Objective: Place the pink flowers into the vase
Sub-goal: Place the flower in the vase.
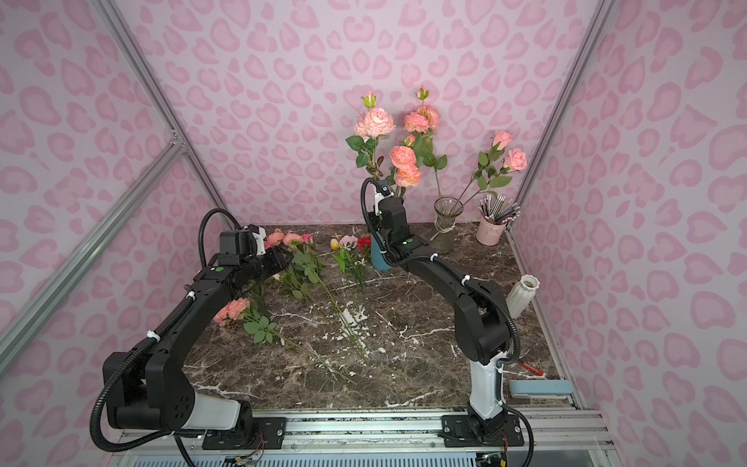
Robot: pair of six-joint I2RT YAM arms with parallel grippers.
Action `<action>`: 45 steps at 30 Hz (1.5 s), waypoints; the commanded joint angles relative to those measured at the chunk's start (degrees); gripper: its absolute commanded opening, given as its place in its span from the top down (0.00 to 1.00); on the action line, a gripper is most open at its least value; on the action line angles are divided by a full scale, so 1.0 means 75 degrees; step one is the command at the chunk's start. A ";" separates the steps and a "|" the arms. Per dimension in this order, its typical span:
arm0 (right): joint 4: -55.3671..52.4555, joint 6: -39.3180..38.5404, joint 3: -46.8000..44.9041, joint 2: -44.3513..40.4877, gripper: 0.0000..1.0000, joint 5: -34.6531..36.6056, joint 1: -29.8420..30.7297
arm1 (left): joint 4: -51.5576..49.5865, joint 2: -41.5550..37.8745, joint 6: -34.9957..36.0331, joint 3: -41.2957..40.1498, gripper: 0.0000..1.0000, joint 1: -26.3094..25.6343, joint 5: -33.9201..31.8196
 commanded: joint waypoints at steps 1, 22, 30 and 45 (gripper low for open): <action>-0.0799 0.0329 0.0297 0.0017 0.89 -0.0216 -0.0007 | 0.0344 0.0025 0.0030 0.0025 0.47 0.0009 0.0089; -0.3868 0.1051 0.0675 -0.0966 0.66 -0.0519 0.0046 | 0.0284 0.0199 -0.0027 0.0031 0.46 0.0015 -0.0052; -0.4477 0.1496 -0.0180 -0.1987 0.71 -0.1780 -0.0297 | 0.0261 0.0475 -0.0225 0.0086 0.50 -0.0054 -0.0048; -0.3488 0.2186 -0.1059 -0.2149 0.71 -0.3174 -0.1302 | 0.0894 0.1658 -0.1971 0.0865 0.53 -0.1602 0.0389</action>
